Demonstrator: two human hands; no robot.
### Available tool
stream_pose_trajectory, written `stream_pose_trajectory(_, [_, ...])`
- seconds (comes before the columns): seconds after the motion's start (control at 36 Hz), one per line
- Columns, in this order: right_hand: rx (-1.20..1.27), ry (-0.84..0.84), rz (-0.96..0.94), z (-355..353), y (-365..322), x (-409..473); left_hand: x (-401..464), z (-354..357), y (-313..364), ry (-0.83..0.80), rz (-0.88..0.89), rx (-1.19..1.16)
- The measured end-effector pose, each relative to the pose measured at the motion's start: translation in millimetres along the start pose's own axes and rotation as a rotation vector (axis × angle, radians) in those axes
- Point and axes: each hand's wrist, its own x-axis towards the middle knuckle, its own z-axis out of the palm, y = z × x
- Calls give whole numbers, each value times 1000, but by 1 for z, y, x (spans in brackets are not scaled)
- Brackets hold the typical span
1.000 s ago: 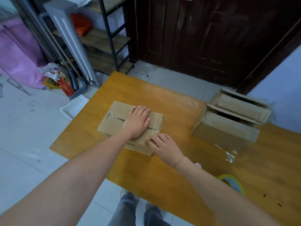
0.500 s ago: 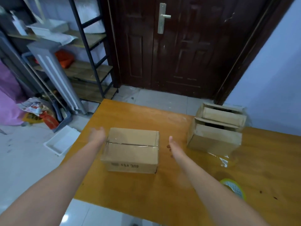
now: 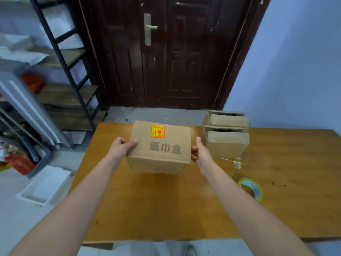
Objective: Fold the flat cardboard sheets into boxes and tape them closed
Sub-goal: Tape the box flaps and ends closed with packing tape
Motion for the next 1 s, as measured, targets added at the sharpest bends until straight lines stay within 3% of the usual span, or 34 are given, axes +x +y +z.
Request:
stream_pose_trajectory(0.19, [-139,87,-239,-28,15,-31,-22,10,-13,-192,182,2])
stream_pose_trajectory(0.33, [-175,154,-330,-38,30,-47,-40,34,-33,-168,227,44])
stream_pose_trajectory(0.58, [-196,195,-128,-60,77,-41,-57,72,-90,-314,-64,108])
stream_pose_trajectory(1.0, [-212,253,-21,-143,62,-18,-64,167,-74,-416,-117,188])
